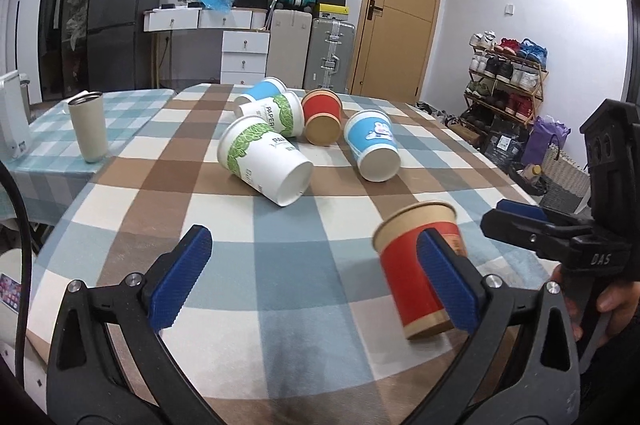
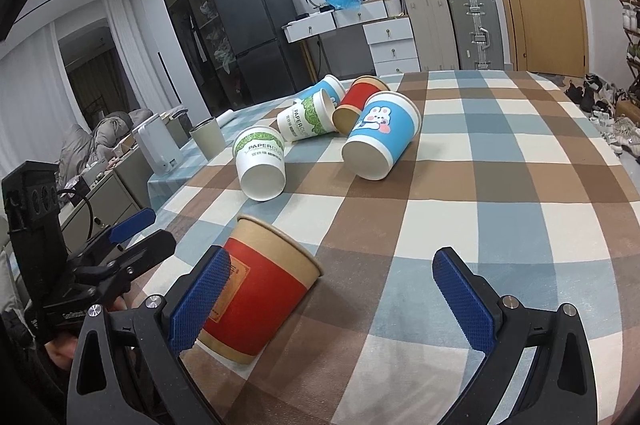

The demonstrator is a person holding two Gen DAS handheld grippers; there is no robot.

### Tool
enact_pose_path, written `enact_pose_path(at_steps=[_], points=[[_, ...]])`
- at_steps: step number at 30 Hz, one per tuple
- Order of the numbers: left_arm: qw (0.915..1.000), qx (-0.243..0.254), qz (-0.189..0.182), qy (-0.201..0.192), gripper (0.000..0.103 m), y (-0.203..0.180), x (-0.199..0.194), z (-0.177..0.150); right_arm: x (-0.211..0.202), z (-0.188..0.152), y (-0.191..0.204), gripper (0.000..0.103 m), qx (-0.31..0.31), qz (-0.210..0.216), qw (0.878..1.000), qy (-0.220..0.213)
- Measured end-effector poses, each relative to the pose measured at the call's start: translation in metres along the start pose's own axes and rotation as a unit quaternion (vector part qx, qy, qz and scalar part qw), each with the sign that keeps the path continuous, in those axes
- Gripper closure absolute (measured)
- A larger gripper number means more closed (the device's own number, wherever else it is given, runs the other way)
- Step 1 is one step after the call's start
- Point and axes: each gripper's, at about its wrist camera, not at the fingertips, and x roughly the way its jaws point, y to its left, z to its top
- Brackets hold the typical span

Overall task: Flip cup upright
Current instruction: 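Lift the red cup with the left gripper toward the right gripper, then close the right gripper on the red cup while the left gripper releases it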

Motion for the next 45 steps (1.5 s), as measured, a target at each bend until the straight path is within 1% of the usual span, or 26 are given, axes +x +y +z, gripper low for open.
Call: enact_pose_path(at_steps=[6,12,21,25,29,34,36,39,43,45], points=[[1.0000,0.009,0.003,0.000,0.001,0.008,0.011,-0.004,0.005,-0.001,0.007,0.000,-0.008,0.005,1.000,0.008],[0.9999,0.010,0.004,0.006,0.001,0.010,0.022,-0.009,0.006,-0.002,0.005,0.000,-0.004,0.008,1.000,0.010],[0.9996,0.025,0.008,0.009,0.001,0.007,0.029,-0.014,0.010,-0.001,0.008,0.000,-0.004,0.009,1.000,0.021],[0.9997,0.024,0.008,0.007,0.001,0.007,0.029,-0.014,0.016,0.000,0.009,0.000,0.002,0.014,0.999,0.036],[0.9998,0.020,0.008,0.004,0.001,0.009,0.029,-0.013,0.026,0.004,0.009,0.000,0.025,0.032,0.997,0.066],[0.9998,0.018,0.009,0.002,0.001,0.009,0.028,-0.012,0.044,0.008,0.007,0.001,0.071,0.072,0.989,0.112],[0.9998,0.017,0.010,0.002,0.001,0.010,0.029,-0.011,0.051,0.008,0.004,0.006,0.094,0.086,0.983,0.130],[0.9998,0.017,0.010,0.001,0.001,0.010,0.029,-0.011,0.058,0.009,0.000,0.010,0.122,0.103,0.976,0.149],[0.9998,0.017,0.010,0.000,0.001,0.010,0.028,-0.011,0.063,0.012,-0.001,0.015,0.140,0.116,0.969,0.167],[0.9998,0.018,0.011,0.001,0.001,0.011,0.028,-0.011,0.066,0.013,-0.002,0.021,0.146,0.123,0.966,0.177]])
